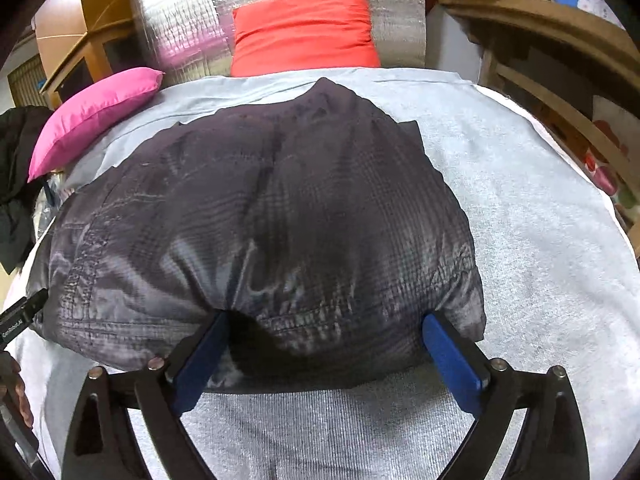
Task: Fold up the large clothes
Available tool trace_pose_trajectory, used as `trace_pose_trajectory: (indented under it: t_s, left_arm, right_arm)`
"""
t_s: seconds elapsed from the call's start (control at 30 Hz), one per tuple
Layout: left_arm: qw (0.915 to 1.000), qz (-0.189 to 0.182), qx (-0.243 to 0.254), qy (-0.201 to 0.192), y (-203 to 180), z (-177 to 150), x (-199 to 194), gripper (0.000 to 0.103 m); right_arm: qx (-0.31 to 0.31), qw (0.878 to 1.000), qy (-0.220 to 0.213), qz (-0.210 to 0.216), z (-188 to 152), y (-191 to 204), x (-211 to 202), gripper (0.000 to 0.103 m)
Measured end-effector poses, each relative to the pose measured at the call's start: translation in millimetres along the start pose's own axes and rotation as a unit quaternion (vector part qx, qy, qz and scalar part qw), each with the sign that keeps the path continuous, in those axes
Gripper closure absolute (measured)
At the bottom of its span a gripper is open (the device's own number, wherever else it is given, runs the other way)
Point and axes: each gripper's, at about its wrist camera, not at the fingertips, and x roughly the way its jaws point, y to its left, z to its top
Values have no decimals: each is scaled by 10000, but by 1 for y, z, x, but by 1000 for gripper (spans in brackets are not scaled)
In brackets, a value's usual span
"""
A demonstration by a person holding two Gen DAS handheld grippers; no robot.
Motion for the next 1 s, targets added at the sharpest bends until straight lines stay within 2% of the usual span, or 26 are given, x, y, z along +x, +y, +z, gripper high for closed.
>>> trace_pose_trajectory:
  t_s: [0.1, 0.2, 0.27, 0.3, 0.33, 0.4, 0.5, 0.57, 0.67, 0.87, 1.0]
  left_arm:
    - [9999, -83, 42, -73, -2, 1, -14, 19]
    - [9992, -172, 148, -325, -11, -1, -32, 18]
    - [9993, -196, 307, -115, -20, -5, -24, 18]
    - [9987, -201, 395, 252, -24, -8, -12, 18]
    - [9980, -147, 466, 401, -25, -9, -6, 18]
    - [9983, -117, 505, 249, -24, -6, -13, 18]
    - [9987, -482, 143, 0, -7, 3, -30, 18]
    - [9974, -700, -110, -154, 11, 9, -38, 18]
    - [9951, -866, -442, -159, 41, 21, -36, 18]
    - [9869, -1420, -737, 200, 87, 43, 3, 18]
    - [9716, -2050, -1045, 543, 104, 56, 35, 18]
  right_arm:
    - [80, 9998, -153, 103, 4, -3, -18, 5]
    - [151, 9991, -367, 128, 5, -9, -32, 5]
    - [256, 9994, -219, 89, 5, -17, -23, 5]
    - [374, 9993, 55, 82, 5, -24, -9, 5]
    - [593, 9974, 306, 272, 3, -34, 4, 5]
    - [1053, 9919, 331, 624, -1, -48, 3, 5]
    - [1056, 9917, -94, 723, -4, -58, -23, 5]
    - [1090, 9901, -171, 866, -5, -68, -34, 5]
    - [1181, 9865, -350, 1077, 2, -88, -48, 5]
    - [1143, 9781, 11, 1742, 42, -109, -25, 5]
    - [1089, 9732, 389, 1989, 69, -109, 8, 5]
